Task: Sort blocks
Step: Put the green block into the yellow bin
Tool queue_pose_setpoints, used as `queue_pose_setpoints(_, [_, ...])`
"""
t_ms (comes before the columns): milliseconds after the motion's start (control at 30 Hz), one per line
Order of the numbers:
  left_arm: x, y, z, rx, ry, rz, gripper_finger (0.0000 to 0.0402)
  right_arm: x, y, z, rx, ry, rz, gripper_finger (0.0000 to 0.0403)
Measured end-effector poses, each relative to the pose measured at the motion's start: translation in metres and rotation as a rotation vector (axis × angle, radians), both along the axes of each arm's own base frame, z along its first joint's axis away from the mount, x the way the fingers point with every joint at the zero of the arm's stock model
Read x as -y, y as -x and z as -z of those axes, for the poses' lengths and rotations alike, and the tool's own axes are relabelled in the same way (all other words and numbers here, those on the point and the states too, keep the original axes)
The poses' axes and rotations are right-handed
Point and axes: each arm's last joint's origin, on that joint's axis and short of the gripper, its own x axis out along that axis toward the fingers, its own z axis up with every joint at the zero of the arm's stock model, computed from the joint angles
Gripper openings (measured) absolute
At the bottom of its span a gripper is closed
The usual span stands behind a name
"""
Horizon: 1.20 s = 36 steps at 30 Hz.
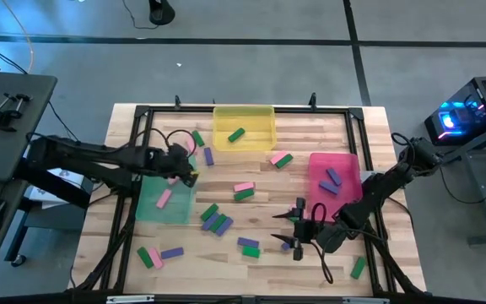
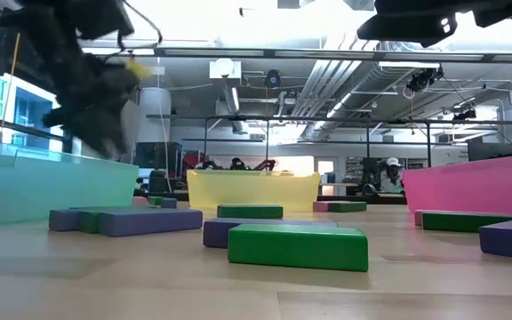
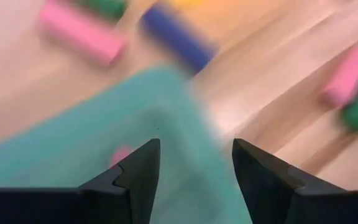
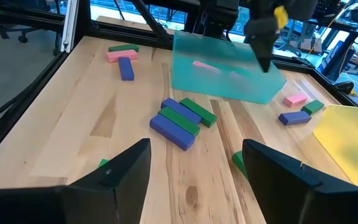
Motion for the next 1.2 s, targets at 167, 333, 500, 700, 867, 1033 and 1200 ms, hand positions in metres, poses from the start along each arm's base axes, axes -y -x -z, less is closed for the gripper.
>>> queue_pose_setpoints(167, [0.009, -0.026, -0.014, 0.231, -0.182, 0.083, 0.0163, 0.000, 0.000, 0.000, -0.001, 0.000, 0.000, 0.0236])
queue_pose_setpoints(333, [0.017, -0.055, -0.017, 0.348, -0.410, 0.148, 0.0143, 0.000, 0.000, 0.000, -0.001, 0.000, 0.000, 0.0236])
queue_pose_setpoints(500, [0.016, -0.081, 0.002, 0.317, -0.556, 0.140, 0.0122, 0.000, 0.000, 0.000, -0.001, 0.000, 0.000, 0.0236])
queue_pose_setpoints(700, [0.007, -0.104, 0.019, 0.073, -0.442, 0.109, 0.0093, 0.000, 0.000, 0.000, -0.001, 0.001, 0.000, 0.0236])
queue_pose_setpoints(867, [-0.004, -0.118, 0.019, -0.173, -0.296, 0.071, 0.0070, 0.000, 0.000, 0.000, 0.000, -0.002, 0.001, 0.0236])
queue_pose_setpoints(1033, [-0.012, -0.133, 0.022, -0.219, -0.236, 0.147, 0.0063, 0.000, 0.000, 0.000, -0.003, -0.007, -0.002, 0.0236])
queue_pose_setpoints(1200, [-0.012, -0.135, 0.021, -0.208, -0.166, 0.265, 0.0073, 0.000, 0.000, 0.001, -0.011, -0.007, -0.002, 0.0236])
